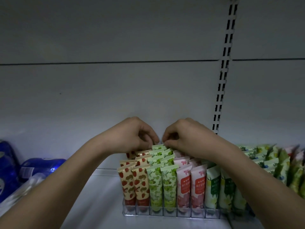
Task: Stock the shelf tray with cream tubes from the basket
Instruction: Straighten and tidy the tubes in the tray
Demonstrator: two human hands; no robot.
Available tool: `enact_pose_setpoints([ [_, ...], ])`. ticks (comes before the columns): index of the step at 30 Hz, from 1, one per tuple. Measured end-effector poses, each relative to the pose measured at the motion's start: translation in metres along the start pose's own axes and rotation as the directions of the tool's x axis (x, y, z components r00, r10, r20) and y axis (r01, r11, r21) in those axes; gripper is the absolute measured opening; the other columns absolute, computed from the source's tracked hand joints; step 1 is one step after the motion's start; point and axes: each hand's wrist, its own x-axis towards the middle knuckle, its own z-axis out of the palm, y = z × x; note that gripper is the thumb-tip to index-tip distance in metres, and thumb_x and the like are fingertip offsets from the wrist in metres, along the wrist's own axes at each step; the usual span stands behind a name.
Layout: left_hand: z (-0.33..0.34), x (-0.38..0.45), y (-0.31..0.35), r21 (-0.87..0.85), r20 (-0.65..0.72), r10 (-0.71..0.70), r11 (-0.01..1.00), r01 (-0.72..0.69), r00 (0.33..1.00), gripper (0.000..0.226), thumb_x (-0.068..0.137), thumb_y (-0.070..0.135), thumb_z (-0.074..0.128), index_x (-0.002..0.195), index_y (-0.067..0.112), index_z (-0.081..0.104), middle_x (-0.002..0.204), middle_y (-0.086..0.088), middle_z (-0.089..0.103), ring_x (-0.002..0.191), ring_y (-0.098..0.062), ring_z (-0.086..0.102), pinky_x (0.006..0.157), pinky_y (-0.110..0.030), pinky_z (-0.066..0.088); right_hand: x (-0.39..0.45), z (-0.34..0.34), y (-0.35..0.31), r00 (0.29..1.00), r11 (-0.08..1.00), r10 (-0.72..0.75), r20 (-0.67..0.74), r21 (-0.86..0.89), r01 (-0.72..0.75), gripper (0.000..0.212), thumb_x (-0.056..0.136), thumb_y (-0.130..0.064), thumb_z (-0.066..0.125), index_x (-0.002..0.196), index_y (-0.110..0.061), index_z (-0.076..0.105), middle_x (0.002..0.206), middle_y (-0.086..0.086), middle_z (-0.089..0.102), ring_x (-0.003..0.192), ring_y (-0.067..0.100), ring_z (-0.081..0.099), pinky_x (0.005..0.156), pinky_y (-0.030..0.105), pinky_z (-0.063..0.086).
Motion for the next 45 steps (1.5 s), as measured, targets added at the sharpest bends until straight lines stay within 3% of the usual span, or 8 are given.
enact_pose_setpoints([
  [8,-0.002,0.002,-0.001,0.086,-0.041,0.009,0.996,-0.005,0.999,0.024,0.081,0.003,0.069,0.087,0.026,0.071,0.081,0.011,0.074,0.075,0.001,0.069,0.069,-0.019,0.057,0.001,0.005,-0.004,0.997,0.996,-0.058,0.044,0.071,0.055,0.017,0.093,-0.025,0.059,0.103,-0.031,0.072,0.097,-0.017,0.071,0.085,-0.002,0.063,0.083,0.032,0.055],
  [15,-0.009,-0.002,0.004,0.200,-0.124,0.083,0.978,-0.057,0.989,0.014,0.083,0.019,0.071,0.087,0.032,0.072,0.080,0.019,0.070,0.076,0.012,0.062,0.062,-0.002,0.043,-0.001,0.002,-0.007,0.998,0.996,-0.064,0.023,0.070,0.062,0.019,0.095,-0.025,0.056,0.106,-0.032,0.069,0.098,-0.016,0.069,0.087,0.000,0.061,0.082,0.032,0.054],
  [21,-0.035,-0.030,0.015,0.219,-0.263,0.150,0.971,-0.092,0.953,0.008,0.087,0.034,0.064,0.088,0.036,0.071,0.077,0.022,0.069,0.073,0.009,0.062,0.060,-0.004,0.040,-0.006,-0.014,-0.028,0.990,0.979,-0.098,-0.102,0.171,0.114,0.009,0.092,-0.034,0.061,0.093,-0.033,0.070,0.076,-0.026,0.064,0.065,-0.021,0.053,0.053,0.004,0.038],
  [23,-0.038,-0.046,0.012,0.184,-0.334,0.173,0.976,-0.116,0.927,0.010,0.087,0.036,0.061,0.090,0.037,0.070,0.080,0.023,0.069,0.074,0.006,0.063,0.062,-0.004,0.042,-0.010,-0.015,-0.038,0.989,0.971,-0.126,-0.071,0.193,0.138,0.010,0.091,-0.035,0.063,0.089,-0.031,0.072,0.066,-0.033,0.060,0.059,-0.024,0.049,0.053,-0.003,0.034],
  [28,-0.008,-0.089,-0.015,-0.007,-0.483,0.096,0.993,-0.114,0.870,0.016,0.084,0.042,0.058,0.090,0.035,0.070,0.082,0.018,0.070,0.076,-0.005,0.064,0.065,-0.028,0.055,-0.013,-0.005,-0.059,0.985,0.979,-0.168,0.026,0.126,0.163,0.013,0.090,-0.044,0.061,0.088,-0.035,0.070,0.076,-0.024,0.064,0.065,-0.021,0.050,0.047,0.011,0.034],
  [30,0.000,-0.093,-0.021,-0.033,-0.445,0.069,0.995,-0.093,0.893,0.020,0.080,0.047,0.057,0.088,0.035,0.070,0.084,0.019,0.069,0.079,-0.006,0.064,0.065,-0.032,0.056,-0.014,-0.002,-0.062,0.985,0.982,-0.161,0.059,0.112,0.153,0.012,0.088,-0.046,0.062,0.086,-0.036,0.069,0.081,-0.021,0.065,0.070,-0.015,0.053,0.055,0.016,0.038],
  [34,-0.003,-0.094,-0.029,0.024,-0.307,0.118,0.993,-0.116,0.944,0.027,0.077,0.055,0.056,0.083,0.034,0.072,0.085,0.020,0.068,0.079,-0.008,0.062,0.058,-0.020,0.049,-0.014,0.004,-0.065,0.984,0.988,-0.143,0.104,0.076,0.136,0.012,0.085,-0.046,0.066,0.082,-0.035,0.070,0.082,-0.020,0.063,0.073,-0.004,0.056,0.067,0.027,0.052],
  [45,-0.006,-0.099,-0.029,0.011,-0.227,0.146,0.989,-0.147,0.963,0.033,0.068,0.060,0.060,0.084,0.035,0.074,0.076,0.021,0.068,0.069,-0.004,0.060,0.055,-0.012,0.045,-0.016,0.008,-0.071,0.984,0.989,-0.144,0.105,0.052,0.140,0.010,0.080,-0.044,0.071,0.074,-0.037,0.069,0.073,-0.021,0.064,0.070,-0.012,0.054,0.052,0.017,0.035],
])
